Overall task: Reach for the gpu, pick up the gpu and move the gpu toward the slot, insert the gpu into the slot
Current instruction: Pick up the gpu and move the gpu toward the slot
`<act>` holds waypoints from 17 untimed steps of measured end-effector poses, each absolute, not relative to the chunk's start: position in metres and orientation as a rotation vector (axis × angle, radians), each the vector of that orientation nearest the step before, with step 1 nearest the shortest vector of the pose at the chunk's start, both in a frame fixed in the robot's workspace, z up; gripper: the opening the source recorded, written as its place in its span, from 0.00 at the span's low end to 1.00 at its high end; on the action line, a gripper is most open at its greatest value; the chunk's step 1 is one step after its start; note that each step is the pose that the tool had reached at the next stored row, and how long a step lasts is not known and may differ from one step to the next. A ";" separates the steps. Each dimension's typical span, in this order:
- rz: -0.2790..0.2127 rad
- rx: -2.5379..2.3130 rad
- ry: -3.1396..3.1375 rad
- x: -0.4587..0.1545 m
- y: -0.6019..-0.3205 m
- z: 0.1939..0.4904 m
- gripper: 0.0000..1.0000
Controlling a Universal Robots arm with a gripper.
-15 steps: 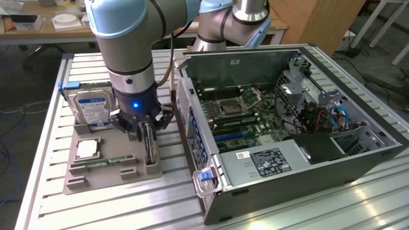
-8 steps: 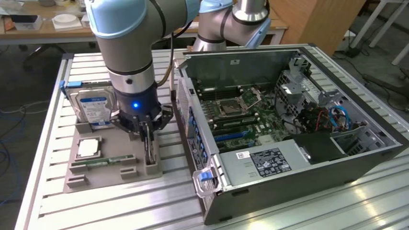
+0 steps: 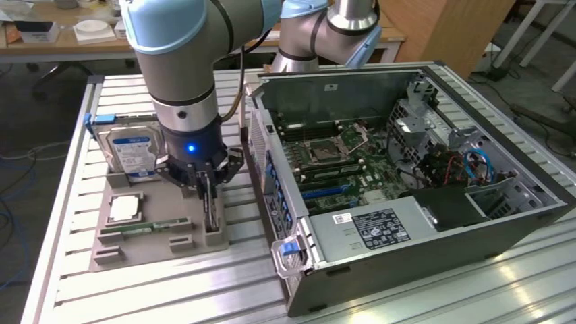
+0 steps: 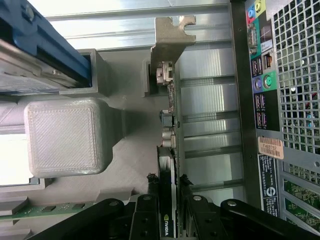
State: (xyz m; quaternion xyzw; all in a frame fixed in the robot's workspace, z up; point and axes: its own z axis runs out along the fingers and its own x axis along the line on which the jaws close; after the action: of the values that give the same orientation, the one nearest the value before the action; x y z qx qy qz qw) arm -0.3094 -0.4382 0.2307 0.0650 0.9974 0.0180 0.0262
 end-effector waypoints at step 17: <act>0.056 0.201 3.082 -0.309 -0.438 0.235 0.27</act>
State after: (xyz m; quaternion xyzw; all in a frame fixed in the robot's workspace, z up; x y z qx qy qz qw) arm -0.3094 -0.4381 0.2347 0.0650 0.9974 0.0182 0.0262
